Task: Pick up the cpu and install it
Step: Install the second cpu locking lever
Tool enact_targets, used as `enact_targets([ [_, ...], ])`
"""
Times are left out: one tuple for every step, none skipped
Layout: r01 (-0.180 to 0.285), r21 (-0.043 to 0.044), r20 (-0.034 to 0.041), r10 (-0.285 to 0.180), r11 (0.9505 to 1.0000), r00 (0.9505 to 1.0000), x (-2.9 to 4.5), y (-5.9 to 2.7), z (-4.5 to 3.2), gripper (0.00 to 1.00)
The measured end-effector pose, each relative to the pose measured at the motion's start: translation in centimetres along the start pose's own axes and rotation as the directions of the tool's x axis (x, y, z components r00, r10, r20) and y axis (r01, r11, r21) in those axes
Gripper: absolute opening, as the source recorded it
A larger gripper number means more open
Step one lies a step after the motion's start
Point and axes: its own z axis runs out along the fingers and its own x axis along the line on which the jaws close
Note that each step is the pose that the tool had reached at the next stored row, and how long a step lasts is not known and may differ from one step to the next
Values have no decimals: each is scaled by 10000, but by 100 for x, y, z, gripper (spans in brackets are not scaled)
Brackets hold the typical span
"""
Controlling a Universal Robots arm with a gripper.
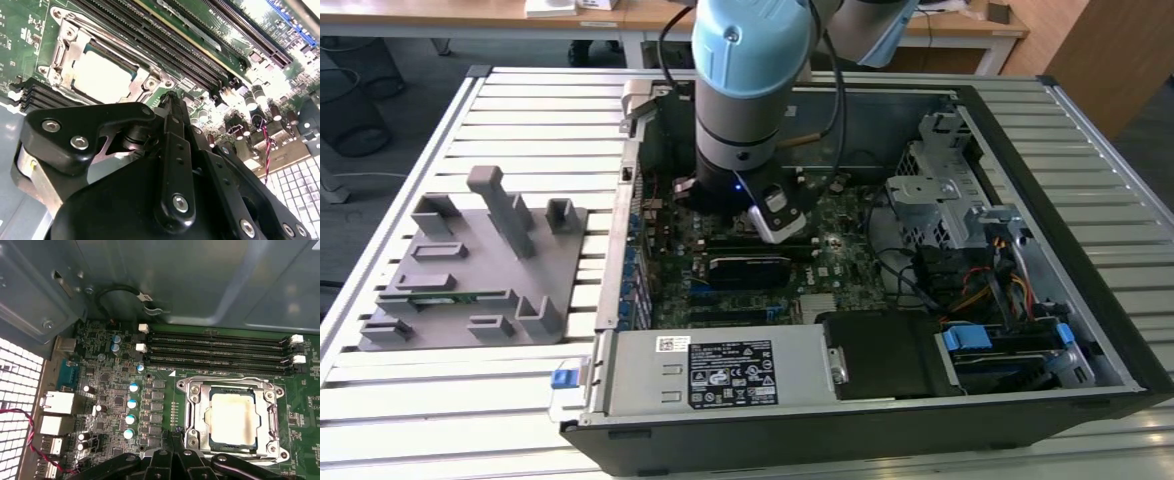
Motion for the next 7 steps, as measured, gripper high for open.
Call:
enact_targets([
  [0, 0, 0, 0, 10000, 10000, 0, 3, -10, 11],
  [0, 0, 0, 0, 10000, 10000, 0, 5, -17, 11],
  [0, 1, -1, 0, 10000, 10000, 0, 7, -24, 11],
  [0, 0, 0, 0, 10000, 10000, 1, 9, -30, 11],
  [0, 0, 0, 0, 10000, 10000, 1, 10, -35, 11],
  [0, 0, 0, 0, 10000, 10000, 1, 12, -40, 11],
  [0, -1, 0, 0, 10000, 10000, 0, 13, -43, 11],
])
